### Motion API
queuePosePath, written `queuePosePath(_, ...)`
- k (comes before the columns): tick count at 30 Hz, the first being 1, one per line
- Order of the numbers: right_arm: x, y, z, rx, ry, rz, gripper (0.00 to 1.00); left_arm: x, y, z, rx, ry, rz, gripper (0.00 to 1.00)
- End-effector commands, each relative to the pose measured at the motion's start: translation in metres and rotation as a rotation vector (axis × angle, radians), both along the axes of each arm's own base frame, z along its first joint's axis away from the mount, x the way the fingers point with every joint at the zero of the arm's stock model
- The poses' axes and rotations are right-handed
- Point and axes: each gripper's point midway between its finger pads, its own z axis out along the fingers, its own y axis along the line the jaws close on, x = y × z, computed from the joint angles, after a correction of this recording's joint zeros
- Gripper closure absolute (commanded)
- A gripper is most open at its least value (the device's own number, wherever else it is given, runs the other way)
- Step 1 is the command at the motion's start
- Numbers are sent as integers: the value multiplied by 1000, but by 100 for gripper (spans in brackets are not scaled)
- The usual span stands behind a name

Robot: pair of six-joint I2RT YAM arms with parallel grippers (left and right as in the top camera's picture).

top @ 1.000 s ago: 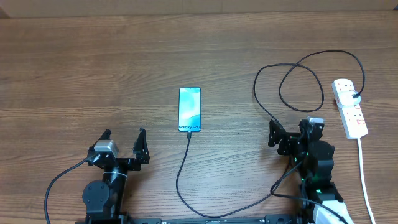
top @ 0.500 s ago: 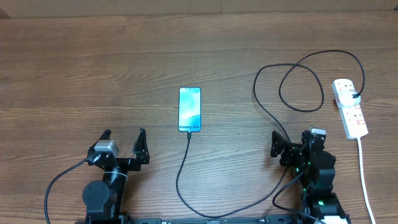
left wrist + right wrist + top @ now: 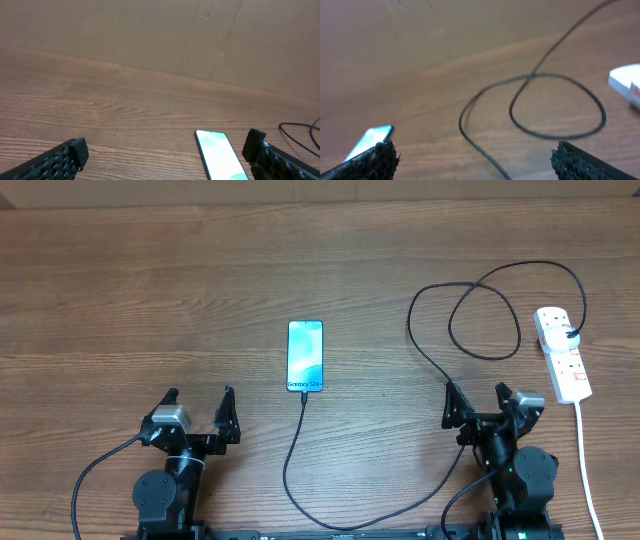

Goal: Plug charger to phone and switch on socket

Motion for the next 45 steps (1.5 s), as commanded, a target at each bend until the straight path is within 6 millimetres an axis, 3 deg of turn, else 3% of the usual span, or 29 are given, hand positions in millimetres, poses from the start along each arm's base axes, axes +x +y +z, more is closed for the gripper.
queuePosePath(1, -2, 1, 15, 10, -75, 6, 0, 0, 0, 0, 12, -7, 0, 0)
queuePosePath(7, -7, 6, 36, 10, -168, 27, 0, 0, 0, 0, 12, -7, 0, 0)
queuePosePath(45, -7, 3, 36, 12, -168, 12, 0, 0, 0, 0, 12, -6, 0, 1)
